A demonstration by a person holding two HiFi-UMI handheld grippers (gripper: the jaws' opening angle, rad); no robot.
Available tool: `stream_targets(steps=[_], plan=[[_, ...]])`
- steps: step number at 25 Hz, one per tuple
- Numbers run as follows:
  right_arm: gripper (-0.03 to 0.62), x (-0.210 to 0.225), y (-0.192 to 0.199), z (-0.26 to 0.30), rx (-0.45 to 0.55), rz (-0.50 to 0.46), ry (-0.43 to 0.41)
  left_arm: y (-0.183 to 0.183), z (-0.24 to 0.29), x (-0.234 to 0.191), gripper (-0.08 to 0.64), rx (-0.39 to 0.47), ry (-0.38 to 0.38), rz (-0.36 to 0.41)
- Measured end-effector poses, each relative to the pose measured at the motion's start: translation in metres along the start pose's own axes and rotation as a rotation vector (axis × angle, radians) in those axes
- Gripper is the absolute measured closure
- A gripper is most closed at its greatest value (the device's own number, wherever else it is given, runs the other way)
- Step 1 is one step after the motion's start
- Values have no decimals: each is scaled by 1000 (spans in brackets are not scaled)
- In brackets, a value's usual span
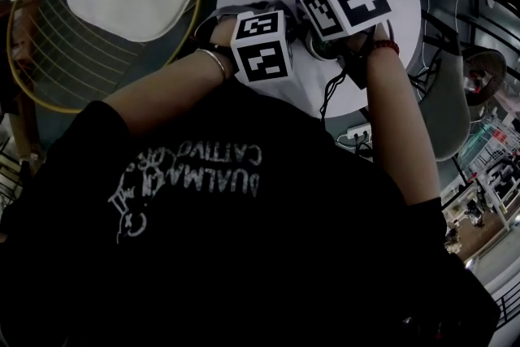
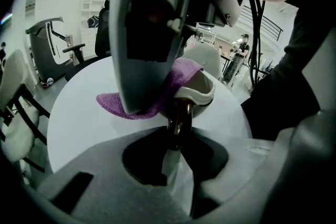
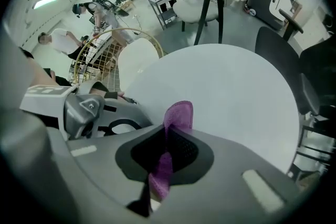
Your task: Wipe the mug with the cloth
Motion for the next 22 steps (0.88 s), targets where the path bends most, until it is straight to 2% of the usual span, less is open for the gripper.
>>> stream_targets(steps=[4, 7, 15, 22], plan=[[568, 11, -1, -3, 14, 6, 40, 0, 0, -1, 492, 4, -1, -25], [568, 15, 1, -5, 38, 22, 41, -1, 0, 0, 492, 8, -4, -35], [568, 38, 6, -14, 166, 78, 100, 3, 1, -3, 494, -10, -29, -27], [568, 53, 11, -16, 230, 188, 64, 3, 2, -1, 494, -21, -35, -33]])
Point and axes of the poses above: the fingertips, and each gripper's own axes: z forward along the fingers, x to its right, y out of its underside, the point moved 2 cm from there along -z, backward along the fingers, and after that the axes turned 7 degrees about z, right-handed, at the moved point
